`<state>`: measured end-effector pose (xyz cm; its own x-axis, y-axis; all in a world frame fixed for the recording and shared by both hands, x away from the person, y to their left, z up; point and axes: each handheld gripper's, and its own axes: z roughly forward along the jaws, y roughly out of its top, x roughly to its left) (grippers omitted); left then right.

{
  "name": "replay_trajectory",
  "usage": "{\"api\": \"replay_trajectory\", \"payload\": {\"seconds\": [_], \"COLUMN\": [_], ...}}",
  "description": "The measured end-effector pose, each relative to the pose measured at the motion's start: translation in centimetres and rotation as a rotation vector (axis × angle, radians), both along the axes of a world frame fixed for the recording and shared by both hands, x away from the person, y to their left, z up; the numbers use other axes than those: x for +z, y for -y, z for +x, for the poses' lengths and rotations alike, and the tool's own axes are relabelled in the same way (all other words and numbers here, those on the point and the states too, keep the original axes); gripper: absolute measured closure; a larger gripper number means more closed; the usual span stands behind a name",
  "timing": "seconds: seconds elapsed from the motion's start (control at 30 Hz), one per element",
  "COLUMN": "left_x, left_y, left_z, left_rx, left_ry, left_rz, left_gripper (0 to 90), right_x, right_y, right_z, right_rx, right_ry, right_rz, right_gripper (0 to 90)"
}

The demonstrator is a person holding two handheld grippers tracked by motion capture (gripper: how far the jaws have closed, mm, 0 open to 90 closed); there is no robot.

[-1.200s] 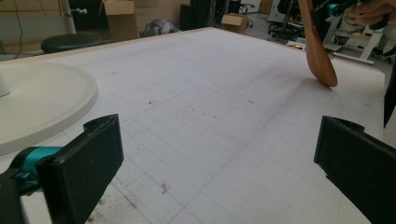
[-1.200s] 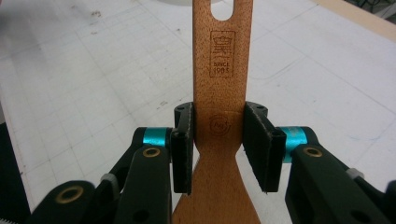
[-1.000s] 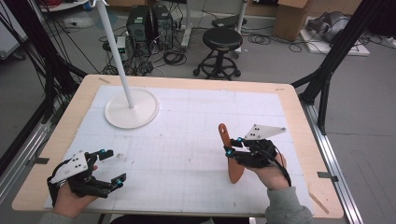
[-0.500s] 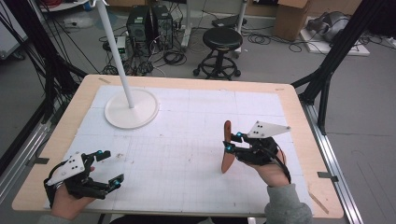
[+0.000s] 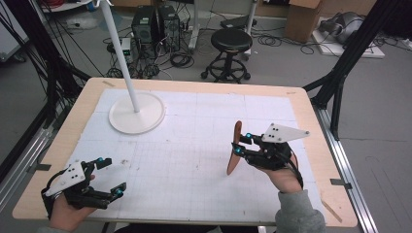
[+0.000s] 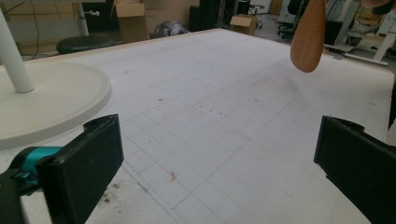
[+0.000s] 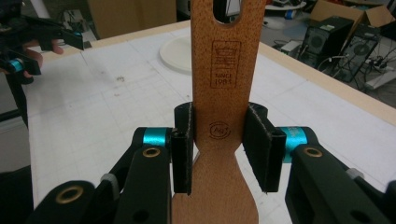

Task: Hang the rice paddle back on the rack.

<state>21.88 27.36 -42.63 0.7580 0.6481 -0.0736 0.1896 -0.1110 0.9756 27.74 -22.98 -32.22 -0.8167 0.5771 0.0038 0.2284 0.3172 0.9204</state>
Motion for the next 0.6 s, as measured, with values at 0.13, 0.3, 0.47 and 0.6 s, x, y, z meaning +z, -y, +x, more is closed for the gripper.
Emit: {"api": "replay_trajectory", "payload": {"seconds": [0.13, 0.3, 0.47, 0.6], "left_x": [-0.1, -0.1, -0.1, -0.2], "left_y": [-0.1, 0.0, -0.3, -0.3], "left_z": [0.1, -0.2, -0.2, -0.2], "left_rx": [0.002, -0.001, 0.011, 0.013], "left_ry": [-0.007, -0.006, -0.011, -0.019], "left_rz": [-0.005, -0.001, -0.016, -0.013], "left_gripper": [1.8, 1.8, 1.7, 1.7], "right_x": [0.6, 1.3, 1.8, 2.3], "right_y": [-0.3, -0.9, -1.8, -2.4], "right_z": [0.1, 0.2, 0.4, 1.2], "right_rx": [0.017, 0.036, 0.050, 0.072], "right_ry": [0.012, 0.027, 0.034, 0.024], "right_rz": [0.026, 0.037, 0.035, 0.058], "right_gripper": [64.4, 64.4, 64.4, 64.4]}}
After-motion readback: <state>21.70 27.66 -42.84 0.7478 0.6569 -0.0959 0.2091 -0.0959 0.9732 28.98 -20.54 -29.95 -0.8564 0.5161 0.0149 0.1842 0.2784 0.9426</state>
